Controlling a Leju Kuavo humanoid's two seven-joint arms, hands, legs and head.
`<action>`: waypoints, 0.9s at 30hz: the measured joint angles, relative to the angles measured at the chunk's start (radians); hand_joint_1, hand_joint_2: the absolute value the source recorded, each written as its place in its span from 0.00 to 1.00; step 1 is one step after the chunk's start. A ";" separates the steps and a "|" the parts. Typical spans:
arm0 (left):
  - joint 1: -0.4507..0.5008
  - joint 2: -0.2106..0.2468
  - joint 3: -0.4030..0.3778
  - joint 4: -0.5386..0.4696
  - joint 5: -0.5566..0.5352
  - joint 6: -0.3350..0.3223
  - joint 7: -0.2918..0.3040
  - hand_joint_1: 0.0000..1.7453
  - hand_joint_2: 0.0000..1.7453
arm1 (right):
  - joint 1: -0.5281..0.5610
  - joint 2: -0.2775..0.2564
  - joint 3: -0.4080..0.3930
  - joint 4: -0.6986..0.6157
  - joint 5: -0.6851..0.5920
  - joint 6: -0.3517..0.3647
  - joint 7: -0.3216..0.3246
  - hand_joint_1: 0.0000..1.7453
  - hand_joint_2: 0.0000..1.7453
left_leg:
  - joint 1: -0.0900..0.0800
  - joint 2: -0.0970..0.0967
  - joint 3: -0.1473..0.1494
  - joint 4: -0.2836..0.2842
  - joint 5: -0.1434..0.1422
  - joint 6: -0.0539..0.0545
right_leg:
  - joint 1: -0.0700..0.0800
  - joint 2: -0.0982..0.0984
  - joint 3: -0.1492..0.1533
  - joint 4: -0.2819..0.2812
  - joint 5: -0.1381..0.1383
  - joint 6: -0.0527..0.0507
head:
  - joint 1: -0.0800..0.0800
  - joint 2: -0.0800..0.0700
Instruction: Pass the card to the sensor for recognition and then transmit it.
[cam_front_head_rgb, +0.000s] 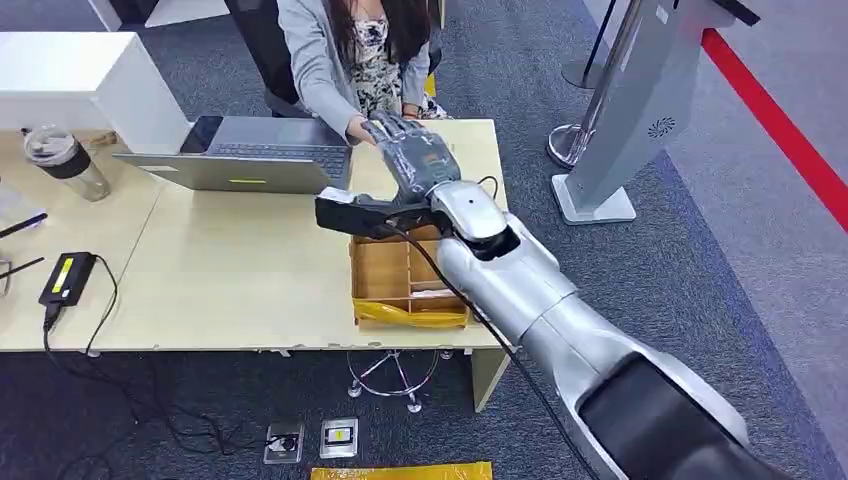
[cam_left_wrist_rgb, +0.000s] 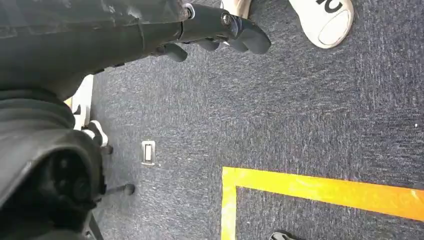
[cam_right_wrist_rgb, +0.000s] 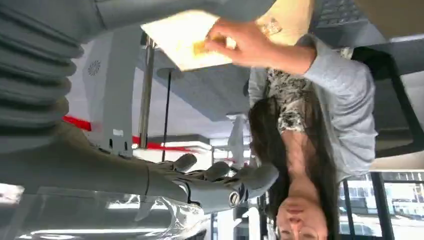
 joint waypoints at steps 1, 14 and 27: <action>0.000 0.000 0.000 0.000 0.000 0.000 0.000 0.00 0.00 | -0.008 -0.008 0.000 0.003 0.014 -0.003 0.010 0.00 0.00 | 0.000 0.000 0.000 0.000 0.000 0.000 | 0.000 0.000 0.000 0.000 0.000 0.000 | 0.000 0.000; 0.009 0.008 -0.003 0.000 0.027 0.010 0.014 0.00 0.00 | -0.107 -0.396 -0.093 0.120 0.005 0.005 0.114 0.00 0.00 | -0.001 -0.004 -0.001 0.003 -0.001 0.002 | -0.002 -0.005 0.002 -0.003 0.001 0.001 | 0.000 0.000; 0.011 0.014 -0.003 0.001 0.081 0.035 0.036 0.00 0.00 | 0.095 -0.683 -0.344 0.197 -0.326 0.043 0.133 0.00 0.00 | 0.000 -0.002 -0.001 0.003 -0.002 0.003 | 0.000 -0.004 0.002 -0.003 0.000 0.001 | 0.000 0.000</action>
